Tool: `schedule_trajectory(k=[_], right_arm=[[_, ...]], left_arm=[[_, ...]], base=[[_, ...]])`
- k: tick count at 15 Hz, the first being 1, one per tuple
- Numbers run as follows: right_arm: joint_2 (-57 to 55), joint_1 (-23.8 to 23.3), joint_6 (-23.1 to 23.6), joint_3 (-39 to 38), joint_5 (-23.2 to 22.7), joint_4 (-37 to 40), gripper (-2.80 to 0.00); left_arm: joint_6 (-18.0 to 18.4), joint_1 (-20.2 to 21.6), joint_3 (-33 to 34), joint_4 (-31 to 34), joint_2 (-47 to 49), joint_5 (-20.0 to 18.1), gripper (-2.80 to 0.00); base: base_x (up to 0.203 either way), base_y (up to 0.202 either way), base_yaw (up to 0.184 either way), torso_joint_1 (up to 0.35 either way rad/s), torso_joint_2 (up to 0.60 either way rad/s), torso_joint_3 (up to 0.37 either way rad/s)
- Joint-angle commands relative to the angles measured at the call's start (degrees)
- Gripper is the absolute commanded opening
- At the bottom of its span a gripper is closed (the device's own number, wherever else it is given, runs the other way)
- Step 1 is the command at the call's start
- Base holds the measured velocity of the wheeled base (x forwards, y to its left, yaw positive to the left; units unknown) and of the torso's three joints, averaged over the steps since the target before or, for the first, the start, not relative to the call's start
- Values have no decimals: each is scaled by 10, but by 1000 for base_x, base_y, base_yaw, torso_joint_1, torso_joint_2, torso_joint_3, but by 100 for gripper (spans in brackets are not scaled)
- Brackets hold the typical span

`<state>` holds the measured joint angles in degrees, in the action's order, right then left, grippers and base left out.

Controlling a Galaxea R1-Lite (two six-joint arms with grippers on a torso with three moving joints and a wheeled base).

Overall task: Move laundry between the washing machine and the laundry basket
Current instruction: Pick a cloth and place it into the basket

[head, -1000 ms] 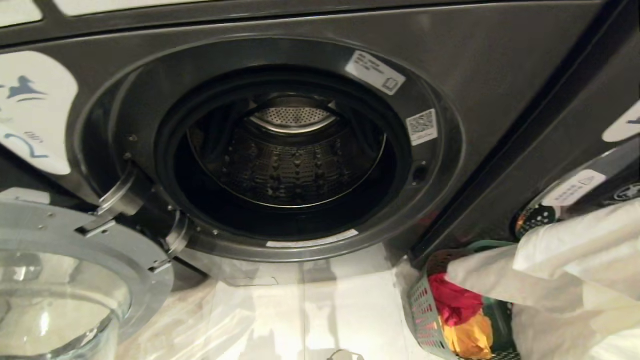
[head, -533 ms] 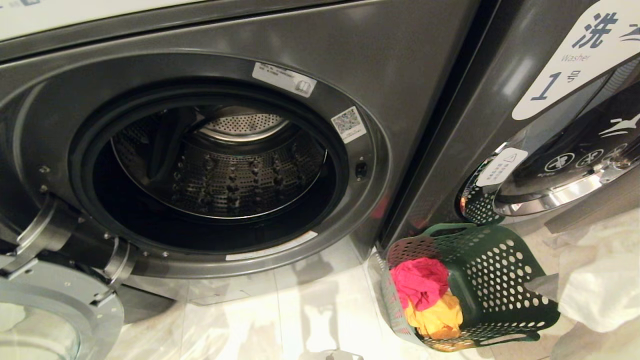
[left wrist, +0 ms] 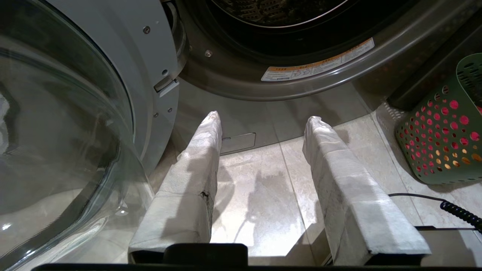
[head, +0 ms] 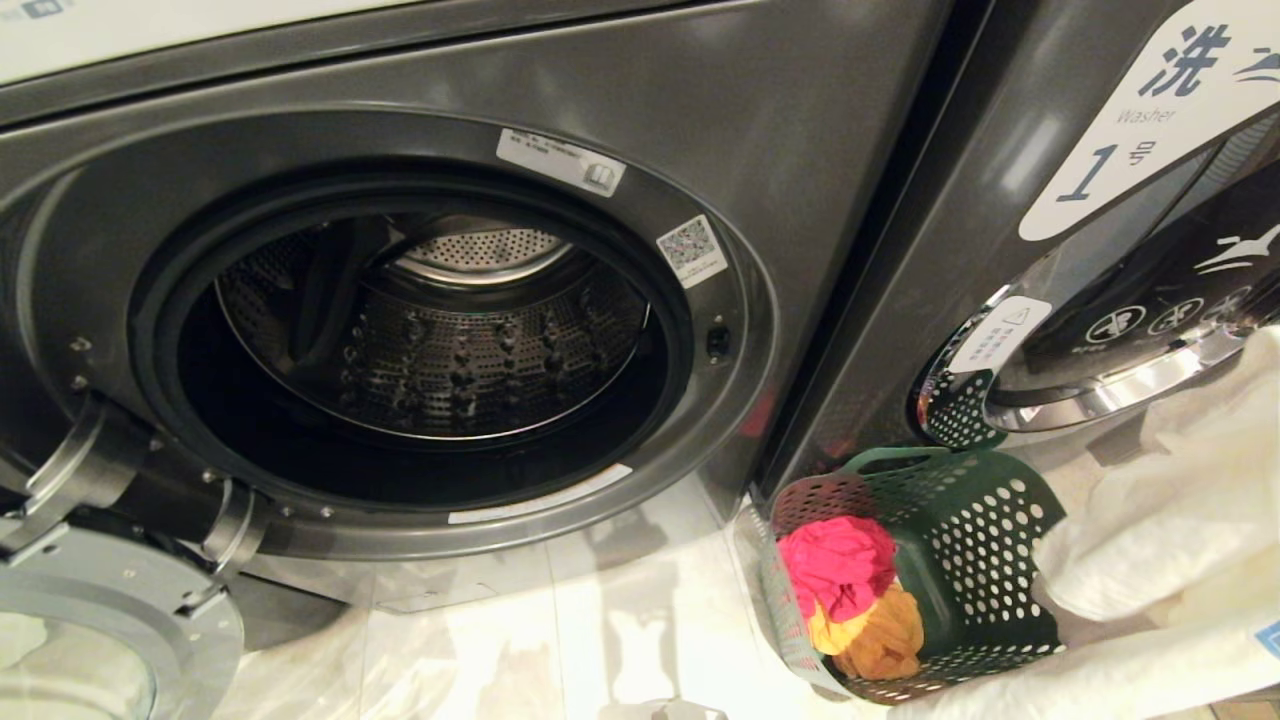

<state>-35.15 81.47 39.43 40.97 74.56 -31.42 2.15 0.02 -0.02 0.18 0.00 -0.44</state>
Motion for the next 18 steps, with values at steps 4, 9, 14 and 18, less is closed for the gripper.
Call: schedule_trajectory(k=[4, 9, 14, 18], right_arm=[[-105, 0, 0, 194, -7, 53, -280], [-146, 1, -3, 250, -9, 79, -280], [-170, 1, -48, 247, -9, 80, -280], [-205, 1, -137, 215, -6, 86, -280]], left_arm=[[0, 1, 0, 0, 0, 0, -280], [0, 1, 0, 0, 0, 0, -280], [0, 1, 0, 0, 0, 0, -280], [0, 1, -1, 0, 0, 0, -280]], base=[[0, 0, 0, 0, 0, 0], [0, 0, 0, 0, 0, 0], [0, 0, 0, 0, 0, 0], [0, 0, 0, 0, 0, 0]])
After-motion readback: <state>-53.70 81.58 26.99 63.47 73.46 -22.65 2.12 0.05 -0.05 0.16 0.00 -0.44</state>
